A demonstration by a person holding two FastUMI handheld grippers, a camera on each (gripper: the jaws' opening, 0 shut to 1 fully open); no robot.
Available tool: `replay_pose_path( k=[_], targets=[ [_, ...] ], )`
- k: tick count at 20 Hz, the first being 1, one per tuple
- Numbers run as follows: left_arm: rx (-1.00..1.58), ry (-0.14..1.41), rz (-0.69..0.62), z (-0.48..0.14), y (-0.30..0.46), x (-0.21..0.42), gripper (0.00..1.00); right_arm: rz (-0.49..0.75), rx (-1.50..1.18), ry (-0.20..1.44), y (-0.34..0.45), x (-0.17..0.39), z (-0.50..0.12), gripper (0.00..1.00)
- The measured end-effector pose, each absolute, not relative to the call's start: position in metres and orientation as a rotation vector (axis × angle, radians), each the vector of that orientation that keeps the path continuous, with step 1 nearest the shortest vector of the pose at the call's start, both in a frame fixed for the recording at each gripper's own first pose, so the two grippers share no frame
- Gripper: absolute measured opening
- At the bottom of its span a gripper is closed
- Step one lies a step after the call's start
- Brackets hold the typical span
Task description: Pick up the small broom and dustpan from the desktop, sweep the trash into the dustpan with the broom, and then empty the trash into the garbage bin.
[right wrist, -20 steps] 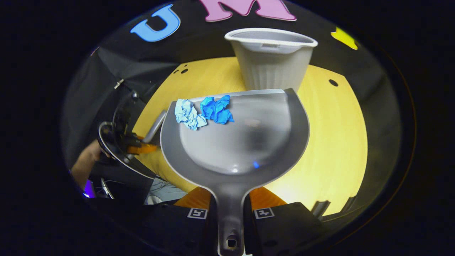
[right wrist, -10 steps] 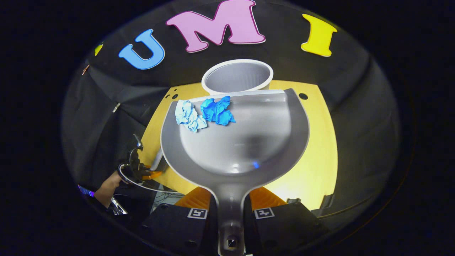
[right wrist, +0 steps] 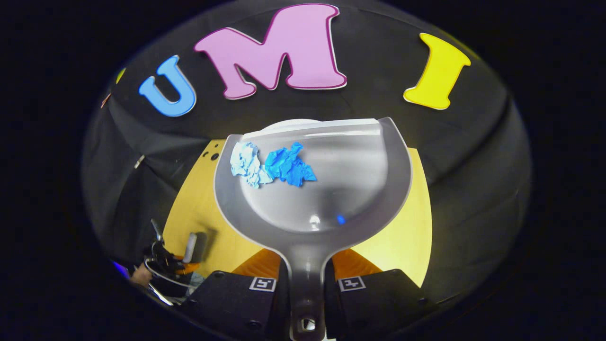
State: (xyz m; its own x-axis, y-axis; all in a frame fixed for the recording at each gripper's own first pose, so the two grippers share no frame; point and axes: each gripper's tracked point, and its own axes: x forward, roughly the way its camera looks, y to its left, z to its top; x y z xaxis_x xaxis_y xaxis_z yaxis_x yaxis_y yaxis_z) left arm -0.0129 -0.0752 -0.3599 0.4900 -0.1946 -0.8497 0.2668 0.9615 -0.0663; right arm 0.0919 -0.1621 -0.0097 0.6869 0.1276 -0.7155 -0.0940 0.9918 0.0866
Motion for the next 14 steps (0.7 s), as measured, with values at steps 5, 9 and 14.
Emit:
replay_pose_path(
  k=[5, 9, 14],
  targets=[
    [-0.009, 0.972, -0.208, -0.352, -0.078, -0.018, 0.24, 0.018, -0.028, 0.757, -0.179, 0.143, -0.021, 0.32],
    [-0.057, 0.976, -0.19, -0.355, -0.076, -0.024, 0.24, -0.022, -0.161, 0.729, -0.185, 0.152, -0.03, 0.33],
    [-0.023, 0.987, -0.194, -0.353, -0.068, -0.026, 0.24, -0.099, -0.393, 0.644, -0.195, 0.171, -0.033, 0.33]
  ],
)
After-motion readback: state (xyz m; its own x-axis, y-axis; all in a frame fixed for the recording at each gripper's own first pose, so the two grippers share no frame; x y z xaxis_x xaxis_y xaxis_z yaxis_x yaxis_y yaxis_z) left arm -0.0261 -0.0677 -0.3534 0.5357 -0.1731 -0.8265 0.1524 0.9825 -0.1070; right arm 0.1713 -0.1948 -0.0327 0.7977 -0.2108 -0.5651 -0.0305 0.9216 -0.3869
